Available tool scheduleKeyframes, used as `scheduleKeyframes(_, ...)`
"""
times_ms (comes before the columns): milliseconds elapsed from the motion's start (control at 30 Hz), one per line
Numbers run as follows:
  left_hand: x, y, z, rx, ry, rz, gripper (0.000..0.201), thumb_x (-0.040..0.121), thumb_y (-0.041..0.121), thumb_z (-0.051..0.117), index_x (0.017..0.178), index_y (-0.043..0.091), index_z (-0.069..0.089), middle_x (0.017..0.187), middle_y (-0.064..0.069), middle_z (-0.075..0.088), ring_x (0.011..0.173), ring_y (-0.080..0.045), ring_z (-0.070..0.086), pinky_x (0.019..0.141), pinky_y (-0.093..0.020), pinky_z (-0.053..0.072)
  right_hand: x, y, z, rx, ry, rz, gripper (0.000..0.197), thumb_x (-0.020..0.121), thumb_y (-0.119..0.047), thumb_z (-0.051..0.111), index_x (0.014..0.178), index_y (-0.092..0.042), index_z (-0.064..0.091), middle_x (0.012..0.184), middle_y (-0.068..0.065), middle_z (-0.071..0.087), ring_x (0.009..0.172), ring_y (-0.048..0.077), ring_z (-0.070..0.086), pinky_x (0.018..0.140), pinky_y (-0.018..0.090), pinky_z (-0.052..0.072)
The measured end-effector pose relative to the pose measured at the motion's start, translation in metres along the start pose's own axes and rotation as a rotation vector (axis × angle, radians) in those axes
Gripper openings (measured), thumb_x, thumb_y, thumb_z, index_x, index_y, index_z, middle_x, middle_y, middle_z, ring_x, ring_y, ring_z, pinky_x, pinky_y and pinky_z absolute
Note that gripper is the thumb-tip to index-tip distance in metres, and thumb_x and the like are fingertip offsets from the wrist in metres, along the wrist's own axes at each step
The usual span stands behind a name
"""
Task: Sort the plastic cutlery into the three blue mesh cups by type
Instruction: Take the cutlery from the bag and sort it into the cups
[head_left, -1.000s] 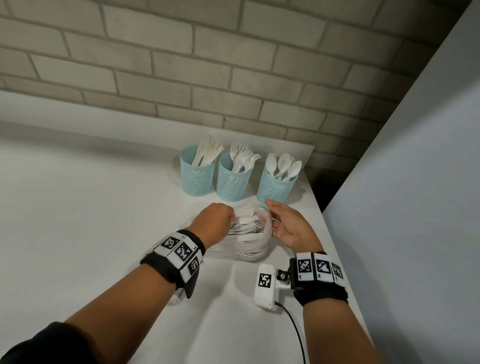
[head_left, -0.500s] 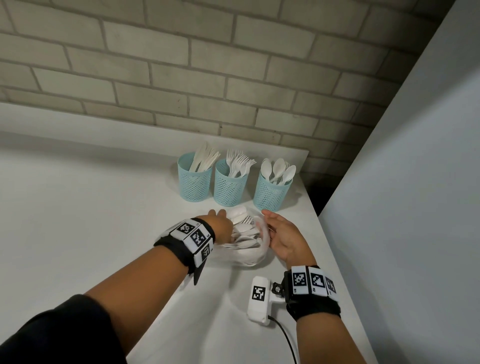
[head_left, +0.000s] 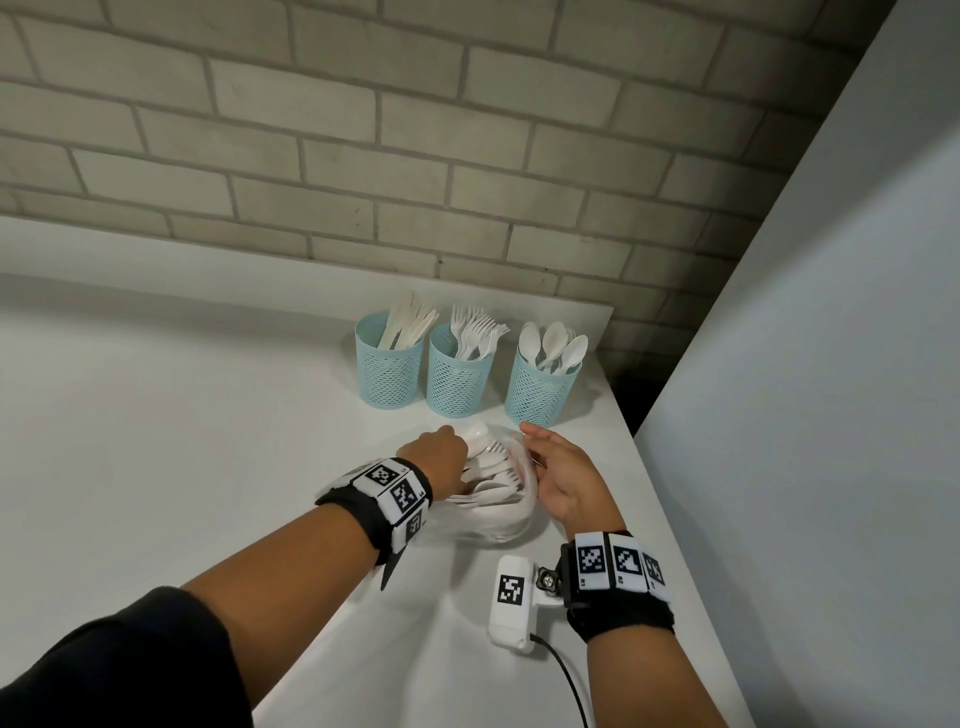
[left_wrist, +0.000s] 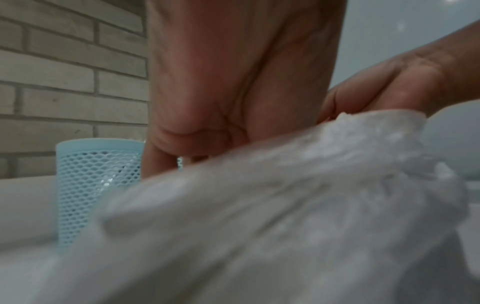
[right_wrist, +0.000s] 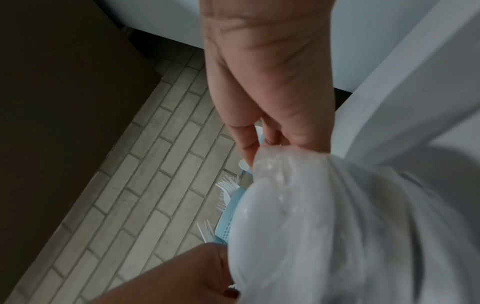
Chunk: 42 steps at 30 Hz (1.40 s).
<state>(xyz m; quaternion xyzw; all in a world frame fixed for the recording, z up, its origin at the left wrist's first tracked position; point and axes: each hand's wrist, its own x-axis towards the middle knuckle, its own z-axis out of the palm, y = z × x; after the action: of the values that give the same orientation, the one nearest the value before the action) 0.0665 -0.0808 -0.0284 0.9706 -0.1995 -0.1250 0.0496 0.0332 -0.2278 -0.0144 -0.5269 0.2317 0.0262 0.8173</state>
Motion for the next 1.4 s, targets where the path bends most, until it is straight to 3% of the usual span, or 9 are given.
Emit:
scheduleKeyframes(333, -0.007, -0.010, -0.013, -0.179, -0.014, 0.037, 0.032, 0.089, 0.029, 0.054, 0.101, -0.001, 0.059, 0.112, -0.016, 0.060, 0.104, -0.030, 0.055, 0.078, -0.028, 0.038, -0.001, -0.006, -0.009, 0.019, -0.009, -0.018, 0.021, 0.089, 0.010, 0.048, 0.093, -0.010, 0.056, 0.084, 0.013, 0.061, 0.071, 0.018, 0.059, 0.050, 0.019, 0.054)
scheduleKeyframes(467, -0.013, -0.014, -0.020, -0.311, 0.070, 0.031, 0.022, 0.089, 0.025, 0.056, 0.077, 0.011, 0.047, 0.093, -0.011, 0.054, 0.086, -0.025, 0.050, 0.069, -0.026, 0.032, 0.001, -0.004, -0.009, 0.011, 0.006, -0.043, 0.022, 0.088, 0.011, 0.051, 0.098, -0.008, 0.056, 0.083, 0.012, 0.063, 0.066, 0.016, 0.062, 0.051, 0.020, 0.054)
scheduleKeyframes(533, -0.015, -0.016, -0.023, -0.407, 0.097, 0.041, 0.019, 0.090, 0.024, 0.056, 0.080, 0.012, 0.046, 0.090, -0.004, 0.053, 0.082, -0.020, 0.047, 0.069, -0.025, 0.032, 0.002, -0.004, -0.008, -0.024, 0.023, -0.056, 0.023, 0.088, 0.010, 0.052, 0.101, -0.008, 0.057, 0.084, 0.012, 0.063, 0.070, 0.018, 0.061, 0.052, 0.022, 0.054)
scheduleKeyframes(733, -0.015, -0.022, -0.038, -0.880, 0.116, 0.098, 0.018, 0.093, 0.019, 0.055, 0.099, 0.004, 0.062, 0.093, -0.004, 0.071, 0.087, -0.015, 0.064, 0.084, -0.029, 0.046, 0.003, -0.010, 0.007, -0.593, 0.195, -0.317, 0.023, 0.088, -0.010, 0.057, 0.111, -0.010, 0.061, 0.118, 0.007, 0.060, 0.109, 0.023, 0.056, 0.098, 0.037, 0.046)
scheduleKeyframes(833, -0.011, -0.021, -0.046, -1.143, 0.124, 0.092, 0.019, 0.094, 0.018, 0.053, 0.104, 0.004, 0.061, 0.079, 0.000, 0.067, 0.077, -0.008, 0.062, 0.066, -0.013, 0.045, -0.008, -0.025, 0.023, -0.688, 0.125, -0.532, 0.029, 0.094, -0.027, 0.052, 0.118, -0.013, 0.058, 0.117, -0.001, 0.059, 0.110, 0.014, 0.054, 0.100, 0.031, 0.043)
scheduleKeyframes(967, -0.005, -0.018, -0.053, -1.344, 0.074, 0.085, 0.018, 0.094, 0.022, 0.055, 0.099, 0.007, 0.063, 0.083, -0.004, 0.067, 0.083, -0.017, 0.060, 0.079, -0.028, 0.045, -0.011, -0.038, 0.046, -0.578, -0.103, -0.403, 0.018, 0.094, -0.037, 0.051, 0.099, -0.024, 0.064, 0.102, -0.005, 0.065, 0.099, 0.011, 0.059, 0.094, 0.030, 0.046)
scheduleKeyframes(1100, -0.003, -0.016, -0.048, -1.507, 0.033, 0.077, 0.035, 0.091, 0.020, 0.058, 0.116, -0.005, 0.059, 0.103, -0.012, 0.066, 0.098, -0.019, 0.061, 0.102, -0.037, 0.042, 0.000, -0.036, 0.059, -0.576, -0.164, -0.331, 0.025, 0.096, -0.028, 0.048, 0.100, -0.010, 0.065, 0.088, 0.004, 0.067, 0.073, 0.012, 0.057, 0.068, 0.021, 0.050)
scheduleKeyframes(1233, -0.001, -0.016, -0.042, -1.666, -0.046, 0.062, 0.028, 0.093, 0.014, 0.052, 0.116, 0.001, 0.059, 0.094, -0.007, 0.068, 0.088, -0.016, 0.063, 0.088, -0.029, 0.048, 0.008, -0.033, 0.060, -0.549, -0.141, -0.230, 0.031, 0.099, -0.025, 0.044, 0.101, -0.001, 0.065, 0.069, 0.003, 0.058, 0.056, 0.010, 0.051, 0.073, 0.027, 0.052)
scheduleKeyframes(1400, -0.003, -0.017, -0.039, -1.783, -0.140, 0.057, 0.020, 0.096, 0.013, 0.046, 0.106, 0.010, 0.063, 0.094, -0.007, 0.069, 0.077, -0.015, 0.067, 0.064, -0.025, 0.057, 0.013, -0.030, 0.057, -0.508, -0.066, -0.157, 0.030, 0.098, -0.033, 0.043, 0.087, -0.015, 0.064, 0.079, 0.002, 0.065, 0.078, 0.016, 0.060, 0.089, 0.035, 0.048)
